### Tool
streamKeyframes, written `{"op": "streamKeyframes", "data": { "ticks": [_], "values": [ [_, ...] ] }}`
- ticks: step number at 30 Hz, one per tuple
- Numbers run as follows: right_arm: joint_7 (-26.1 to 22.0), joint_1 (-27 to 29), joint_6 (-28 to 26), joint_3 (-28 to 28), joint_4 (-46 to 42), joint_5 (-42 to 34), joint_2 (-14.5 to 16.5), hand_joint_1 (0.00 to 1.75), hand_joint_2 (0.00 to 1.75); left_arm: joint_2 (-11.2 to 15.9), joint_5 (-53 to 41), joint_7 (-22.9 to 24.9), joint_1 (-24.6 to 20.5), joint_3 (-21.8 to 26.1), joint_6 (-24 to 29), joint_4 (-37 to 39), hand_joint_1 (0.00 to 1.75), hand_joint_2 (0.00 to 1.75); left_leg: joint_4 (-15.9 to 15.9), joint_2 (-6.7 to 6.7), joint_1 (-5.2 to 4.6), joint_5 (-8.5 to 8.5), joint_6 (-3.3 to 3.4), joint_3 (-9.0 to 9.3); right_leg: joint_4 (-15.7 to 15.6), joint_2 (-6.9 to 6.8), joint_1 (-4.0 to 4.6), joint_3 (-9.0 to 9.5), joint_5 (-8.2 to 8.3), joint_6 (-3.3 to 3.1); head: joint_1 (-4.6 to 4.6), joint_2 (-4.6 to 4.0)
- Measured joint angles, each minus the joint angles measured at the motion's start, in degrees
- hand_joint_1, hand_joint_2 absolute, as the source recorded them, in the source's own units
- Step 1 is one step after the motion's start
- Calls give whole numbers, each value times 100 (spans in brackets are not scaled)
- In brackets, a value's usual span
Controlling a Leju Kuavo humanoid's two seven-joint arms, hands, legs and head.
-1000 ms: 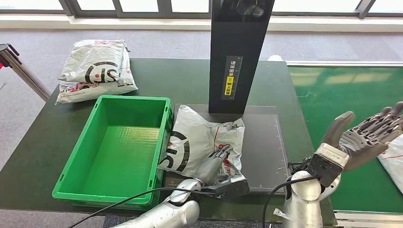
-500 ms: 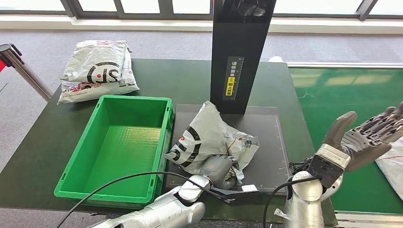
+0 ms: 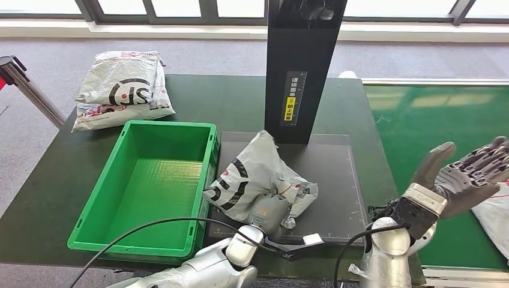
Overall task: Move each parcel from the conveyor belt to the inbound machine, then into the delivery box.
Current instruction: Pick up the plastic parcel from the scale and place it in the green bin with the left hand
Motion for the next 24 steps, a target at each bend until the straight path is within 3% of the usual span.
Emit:
{"op": "streamKeyframes", "data": {
  "ticks": [2, 5, 8, 12, 17, 24],
  "values": [
    [0, 7, 0, -26, -9, -8, 0, 0, 175, 26, -1664, 72, 143, 340, 309, -382, 175, 175, 0, -8, -1, 2, 2, -4, 0, -3, -1, 0, 0, 0, 0, 0],
    [4, 13, 0, -58, -13, -17, 0, 0, 175, 121, -3662, -431, 489, 1421, 431, -1386, 175, 175, 0, 4, -1, -1, 1, -8, 2, 16, -2, -10, 2, 0, 0, 0],
    [7, 24, -7, -113, -26, -33, 0, 0, 175, 268, -3791, -439, 727, 2255, 436, -2505, 175, 175, 0, 18, -1, -7, -2, -11, 3, 32, -1, -20, 2, -1, 0, 0],
    [7, 32, -7, -157, -29, -34, -1, 0, 175, 456, -3786, -300, 876, 2709, 437, -3580, 175, 175, -1, 16, 2, -5, -5, -12, 4, 27, 2, -20, 0, -3, 0, 0],
    [7, 32, -7, -159, -28, -35, -2, 0, 175, 604, -3786, -173, 963, 2895, 437, -4185, 175, 175, -1, 15, 2, -4, -6, -13, 4, 27, 2, -21, 0, -3, 1, 0],
    [7, 32, -7, -161, -28, -32, -2, 0, 175, 1058, -3786, 708, 820, 2757, 437, -5153, 175, 175, -1, 14, 2, -4, -6, -14, 4, 26, 2, -22, 0, -3, 1, 0]
  ]
}}
